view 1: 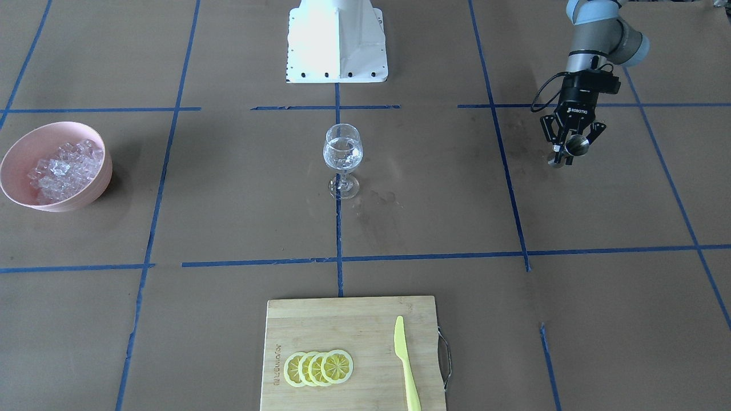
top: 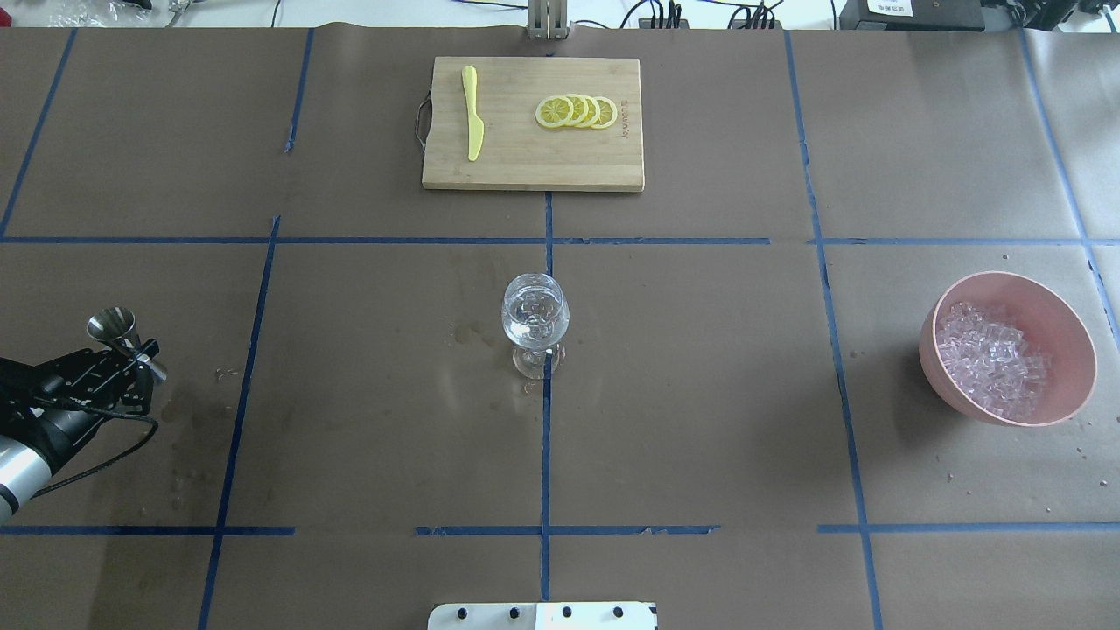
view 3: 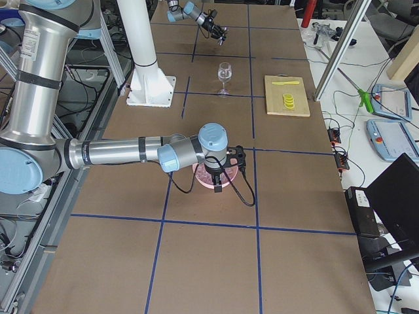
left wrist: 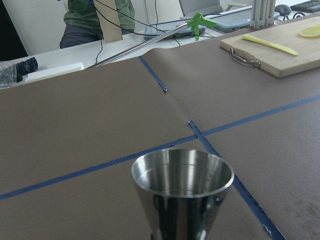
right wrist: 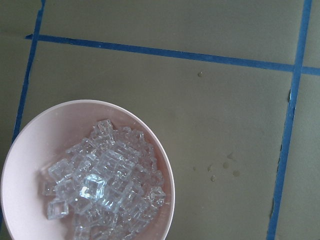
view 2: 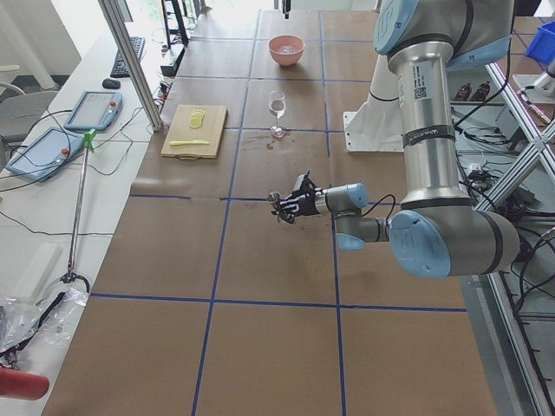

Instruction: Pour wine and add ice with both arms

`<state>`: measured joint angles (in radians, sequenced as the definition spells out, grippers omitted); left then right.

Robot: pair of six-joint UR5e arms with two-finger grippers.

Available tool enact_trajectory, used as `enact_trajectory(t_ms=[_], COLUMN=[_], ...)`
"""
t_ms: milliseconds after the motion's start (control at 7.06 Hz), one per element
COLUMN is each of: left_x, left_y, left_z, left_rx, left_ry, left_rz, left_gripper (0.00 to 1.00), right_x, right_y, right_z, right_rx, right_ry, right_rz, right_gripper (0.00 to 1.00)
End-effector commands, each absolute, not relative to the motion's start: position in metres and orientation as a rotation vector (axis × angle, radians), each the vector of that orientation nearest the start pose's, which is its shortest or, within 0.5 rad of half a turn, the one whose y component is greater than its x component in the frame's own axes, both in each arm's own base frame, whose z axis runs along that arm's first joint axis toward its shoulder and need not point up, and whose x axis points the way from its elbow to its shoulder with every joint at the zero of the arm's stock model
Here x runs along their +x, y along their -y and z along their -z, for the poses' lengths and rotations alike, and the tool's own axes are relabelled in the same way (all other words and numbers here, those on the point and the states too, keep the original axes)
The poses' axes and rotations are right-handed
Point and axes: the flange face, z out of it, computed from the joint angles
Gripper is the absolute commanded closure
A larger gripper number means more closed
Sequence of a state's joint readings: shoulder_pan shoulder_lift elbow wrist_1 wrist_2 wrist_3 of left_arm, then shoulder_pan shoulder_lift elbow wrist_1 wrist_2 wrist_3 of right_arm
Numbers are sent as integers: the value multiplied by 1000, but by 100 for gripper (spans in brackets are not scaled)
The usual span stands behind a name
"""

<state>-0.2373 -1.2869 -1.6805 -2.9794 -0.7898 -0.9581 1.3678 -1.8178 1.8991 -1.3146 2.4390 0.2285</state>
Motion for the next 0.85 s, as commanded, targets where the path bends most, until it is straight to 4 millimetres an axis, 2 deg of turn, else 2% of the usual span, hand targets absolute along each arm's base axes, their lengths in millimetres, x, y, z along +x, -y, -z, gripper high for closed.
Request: enact_trajectory(t_ms=[0,142,425,567,709], left_x=[308,316,333,336,338], left_y=[279,267,261,255,254], left_z=[-577,-577,-580,-590,-590], left_rx=[1147,1170,1177,1184,1188], left_ry=[-749,-757,-779,-768,-770], left_rz=[245,255,314,309,312], left_gripper=[100,100,100,100,100], right_x=[-26,-26,-26,-26,-26], right_y=[406,406,406,406,406], right_z=[-571,-571,-572,-572,-574], right_rx=[124,122,121,121,118], right_ry=[906,906,905,904,904], right_rz=[125,124,124,125,123], right_gripper=[0,0,0,0,0])
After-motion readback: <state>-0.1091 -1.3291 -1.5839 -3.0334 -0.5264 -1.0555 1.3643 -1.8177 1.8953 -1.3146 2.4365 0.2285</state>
